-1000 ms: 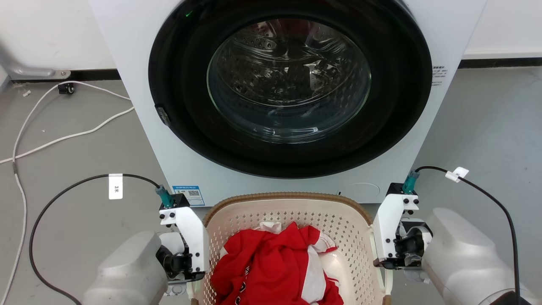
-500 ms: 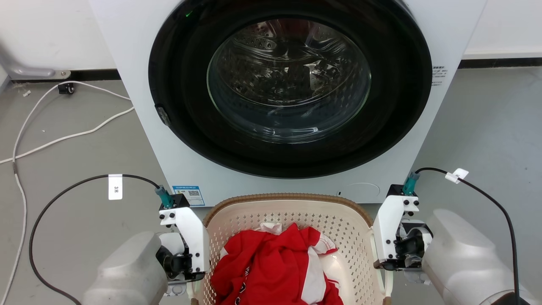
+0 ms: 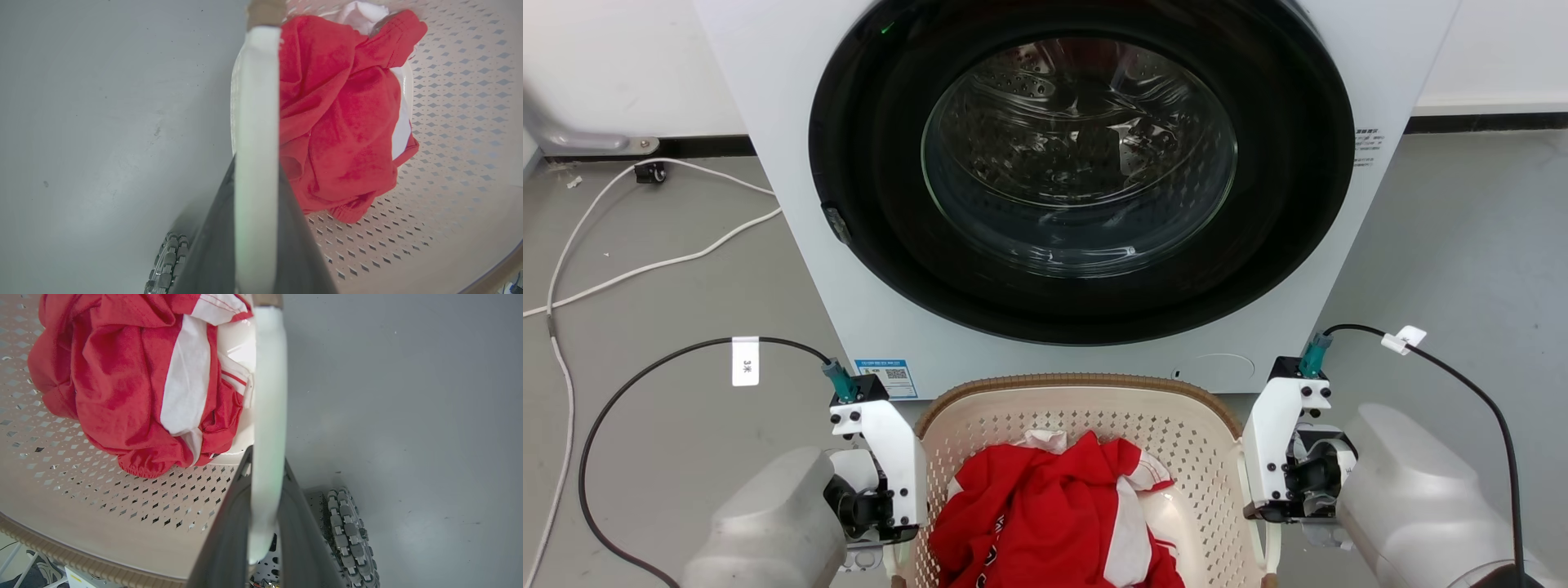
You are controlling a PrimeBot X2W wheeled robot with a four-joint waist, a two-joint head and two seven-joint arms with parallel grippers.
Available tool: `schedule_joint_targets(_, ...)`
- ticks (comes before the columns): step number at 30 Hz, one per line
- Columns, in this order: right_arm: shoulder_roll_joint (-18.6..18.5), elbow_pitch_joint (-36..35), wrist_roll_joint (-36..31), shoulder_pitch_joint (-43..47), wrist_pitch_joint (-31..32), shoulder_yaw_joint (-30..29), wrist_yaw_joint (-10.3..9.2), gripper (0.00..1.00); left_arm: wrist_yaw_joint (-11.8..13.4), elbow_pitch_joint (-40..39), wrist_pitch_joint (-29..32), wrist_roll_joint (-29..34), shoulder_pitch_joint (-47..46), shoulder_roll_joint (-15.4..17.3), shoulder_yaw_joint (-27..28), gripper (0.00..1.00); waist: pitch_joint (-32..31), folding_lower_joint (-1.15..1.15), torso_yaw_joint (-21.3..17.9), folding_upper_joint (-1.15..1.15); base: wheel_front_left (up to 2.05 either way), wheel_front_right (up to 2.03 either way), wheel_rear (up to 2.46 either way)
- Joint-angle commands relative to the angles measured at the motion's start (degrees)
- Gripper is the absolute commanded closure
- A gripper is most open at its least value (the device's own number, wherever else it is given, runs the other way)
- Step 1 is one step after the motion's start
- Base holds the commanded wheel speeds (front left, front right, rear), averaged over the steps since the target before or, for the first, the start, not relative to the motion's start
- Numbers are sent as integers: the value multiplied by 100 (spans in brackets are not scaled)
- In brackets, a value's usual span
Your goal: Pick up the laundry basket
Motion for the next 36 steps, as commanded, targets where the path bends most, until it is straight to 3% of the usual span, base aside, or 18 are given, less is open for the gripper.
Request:
schedule_joint_targets(1, 182, -56, 46, 32, 30, -31, 77, 100, -69, -123, -45, -66, 19, -148, 5, 100, -2, 0, 1, 0, 0, 0, 0)
schedule_joint_targets(36, 182, -56, -219, 84, 114, -301, 78, 100, -70, -100, -139, -214, 63, -124, -128, 100, 6, 0, -20, 0, 0, 0, 0)
